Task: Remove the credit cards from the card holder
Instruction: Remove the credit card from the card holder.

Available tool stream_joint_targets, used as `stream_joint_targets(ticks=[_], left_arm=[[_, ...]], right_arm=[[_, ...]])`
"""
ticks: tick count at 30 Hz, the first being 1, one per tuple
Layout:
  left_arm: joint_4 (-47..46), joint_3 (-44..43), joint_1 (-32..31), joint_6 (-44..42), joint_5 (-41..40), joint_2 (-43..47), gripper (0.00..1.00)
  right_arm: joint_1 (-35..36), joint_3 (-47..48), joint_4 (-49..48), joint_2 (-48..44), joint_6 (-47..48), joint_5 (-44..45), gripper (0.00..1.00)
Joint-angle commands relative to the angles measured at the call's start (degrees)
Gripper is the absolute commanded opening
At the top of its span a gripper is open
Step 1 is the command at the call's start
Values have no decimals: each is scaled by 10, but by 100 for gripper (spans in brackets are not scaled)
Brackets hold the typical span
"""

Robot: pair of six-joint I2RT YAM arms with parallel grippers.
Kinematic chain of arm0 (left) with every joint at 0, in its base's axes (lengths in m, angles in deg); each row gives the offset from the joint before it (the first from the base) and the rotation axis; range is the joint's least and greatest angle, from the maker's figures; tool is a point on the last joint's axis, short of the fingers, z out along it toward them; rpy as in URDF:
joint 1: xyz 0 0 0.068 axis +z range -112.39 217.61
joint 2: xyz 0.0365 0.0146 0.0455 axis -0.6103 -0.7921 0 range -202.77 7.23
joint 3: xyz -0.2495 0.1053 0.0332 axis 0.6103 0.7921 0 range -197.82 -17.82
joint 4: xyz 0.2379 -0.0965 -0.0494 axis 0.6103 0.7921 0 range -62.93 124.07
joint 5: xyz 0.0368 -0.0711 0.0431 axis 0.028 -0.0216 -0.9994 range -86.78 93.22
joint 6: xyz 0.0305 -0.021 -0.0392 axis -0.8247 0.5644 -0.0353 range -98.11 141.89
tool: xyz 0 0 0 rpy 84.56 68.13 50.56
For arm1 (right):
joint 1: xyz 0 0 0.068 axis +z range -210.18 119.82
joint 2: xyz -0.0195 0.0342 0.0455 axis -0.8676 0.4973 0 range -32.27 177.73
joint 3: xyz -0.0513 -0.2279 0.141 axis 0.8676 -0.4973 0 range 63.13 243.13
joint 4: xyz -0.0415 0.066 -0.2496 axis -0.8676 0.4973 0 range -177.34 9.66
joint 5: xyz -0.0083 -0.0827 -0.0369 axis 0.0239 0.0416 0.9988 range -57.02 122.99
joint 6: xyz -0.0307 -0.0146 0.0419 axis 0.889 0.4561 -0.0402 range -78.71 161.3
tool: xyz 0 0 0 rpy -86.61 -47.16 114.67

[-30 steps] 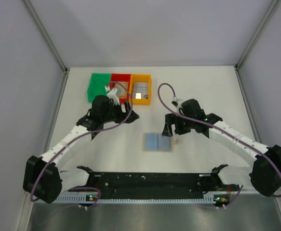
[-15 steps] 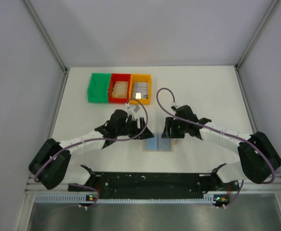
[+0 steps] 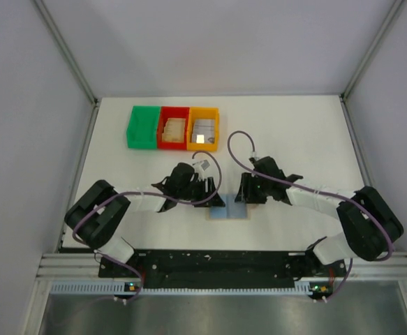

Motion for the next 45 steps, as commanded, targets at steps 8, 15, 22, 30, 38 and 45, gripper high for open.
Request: stream_joint_targets(ticks=[8,15,22,30,38,45], left_arm=[[-64,15,-5,24,24,-36,55],[-63,15,-7,24,27,-36,54],[-68,15,-8,30,30,-37,54],[-87,24,-8,46,29,-23,54],[-111,52,-8,72,6,24,59],[-90,103,-2,74,-78,168,64]], right_arm=[[7,-15,-61,16,-16,-45,31],[7,-16,-96,21,-32,-88,25],[7,-19,-148,36,-55,-121,24],[7,-17,-202,37,-84,-167,16],[7,-16,-211,37,-82,-183,15],[28,16,-204,55,-72,-202,17]])
